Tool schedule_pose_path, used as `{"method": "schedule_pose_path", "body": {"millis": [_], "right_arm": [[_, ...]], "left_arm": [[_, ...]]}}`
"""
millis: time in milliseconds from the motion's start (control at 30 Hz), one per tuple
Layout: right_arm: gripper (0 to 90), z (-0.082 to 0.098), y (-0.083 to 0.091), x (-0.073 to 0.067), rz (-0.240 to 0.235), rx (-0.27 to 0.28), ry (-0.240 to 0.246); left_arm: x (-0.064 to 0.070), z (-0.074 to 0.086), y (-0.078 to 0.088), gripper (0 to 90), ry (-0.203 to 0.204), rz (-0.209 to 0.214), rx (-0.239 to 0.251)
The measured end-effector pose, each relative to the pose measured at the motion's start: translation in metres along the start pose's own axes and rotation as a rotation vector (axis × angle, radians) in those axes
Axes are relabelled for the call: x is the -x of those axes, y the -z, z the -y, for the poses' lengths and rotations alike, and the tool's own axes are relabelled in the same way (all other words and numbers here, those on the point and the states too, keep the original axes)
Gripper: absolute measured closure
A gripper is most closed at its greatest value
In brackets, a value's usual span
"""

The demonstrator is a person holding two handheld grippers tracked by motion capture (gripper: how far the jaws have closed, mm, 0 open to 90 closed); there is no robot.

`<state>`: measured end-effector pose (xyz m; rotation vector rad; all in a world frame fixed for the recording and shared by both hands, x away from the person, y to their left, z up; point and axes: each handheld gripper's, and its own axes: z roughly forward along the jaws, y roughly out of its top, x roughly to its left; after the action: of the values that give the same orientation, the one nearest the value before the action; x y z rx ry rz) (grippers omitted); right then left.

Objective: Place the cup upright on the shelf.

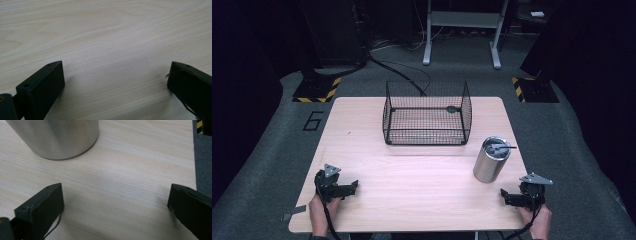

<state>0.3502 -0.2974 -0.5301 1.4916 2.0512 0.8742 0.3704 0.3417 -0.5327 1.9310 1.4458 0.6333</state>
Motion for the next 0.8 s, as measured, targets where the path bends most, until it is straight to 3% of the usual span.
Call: {"method": "schedule_pose_path", "body": {"millis": [567,600,800], "right_arm": [[0.1,-0.0006,-0.0001,-0.0016,0.001,-0.004,-0.018],[0.0,-0.0010,-0.0007,0.0005,0.000,0.003,0.008],[0.0,-0.0024,-0.0008,-0.0021,0.007,-0.012,-0.005]], "left_arm": [[0.0000,0.0000,-0.0001,1.0,0.001,0.000,0.001],[0.0000,0.0000,0.0000,1.0,0.000,0.000,0.000],[0.0000,-0.0001,-0.0001,1.0,0.001,0.000,0.000]]}}
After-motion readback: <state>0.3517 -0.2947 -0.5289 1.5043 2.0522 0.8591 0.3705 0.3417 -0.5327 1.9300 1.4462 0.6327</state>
